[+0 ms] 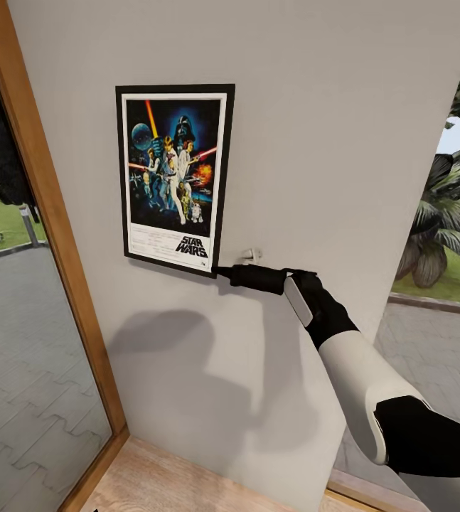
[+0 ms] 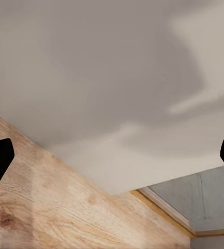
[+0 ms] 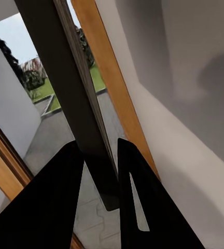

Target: Pick up the poster from the kitchen countertop and hang it on one of the wall nails in the kitchen.

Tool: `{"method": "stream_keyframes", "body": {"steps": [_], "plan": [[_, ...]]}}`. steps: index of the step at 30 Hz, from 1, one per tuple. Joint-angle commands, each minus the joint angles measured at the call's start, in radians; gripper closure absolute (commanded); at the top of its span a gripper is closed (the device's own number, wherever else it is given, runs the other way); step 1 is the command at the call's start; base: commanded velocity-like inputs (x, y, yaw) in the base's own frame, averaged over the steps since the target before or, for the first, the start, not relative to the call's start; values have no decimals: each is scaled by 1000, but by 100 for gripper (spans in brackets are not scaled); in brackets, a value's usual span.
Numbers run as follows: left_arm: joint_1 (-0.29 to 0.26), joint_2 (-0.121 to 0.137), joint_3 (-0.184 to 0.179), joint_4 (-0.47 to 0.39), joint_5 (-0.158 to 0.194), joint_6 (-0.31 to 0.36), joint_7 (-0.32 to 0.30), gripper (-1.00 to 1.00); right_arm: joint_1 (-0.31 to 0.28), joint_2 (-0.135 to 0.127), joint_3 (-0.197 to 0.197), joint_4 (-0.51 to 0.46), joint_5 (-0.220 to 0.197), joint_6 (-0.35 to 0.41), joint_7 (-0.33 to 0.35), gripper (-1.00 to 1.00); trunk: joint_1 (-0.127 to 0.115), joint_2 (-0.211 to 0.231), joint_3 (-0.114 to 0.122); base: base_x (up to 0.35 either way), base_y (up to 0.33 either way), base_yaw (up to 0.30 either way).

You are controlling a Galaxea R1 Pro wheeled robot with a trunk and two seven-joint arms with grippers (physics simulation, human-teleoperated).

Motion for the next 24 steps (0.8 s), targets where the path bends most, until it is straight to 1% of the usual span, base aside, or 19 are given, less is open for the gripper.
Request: {"method": "stream_keyframes", "body": {"steps": [1, 24], "plan": [[0, 0, 8, 1, -8, -6, -2, -100, 0, 0, 1, 0, -9, 8, -1, 100, 0, -1, 0, 0, 0, 0], [0, 0, 8, 1, -8, -5, -2, -100, 0, 0, 1, 0, -9, 8, -1, 100, 0, -1, 0, 0, 0, 0]]}}
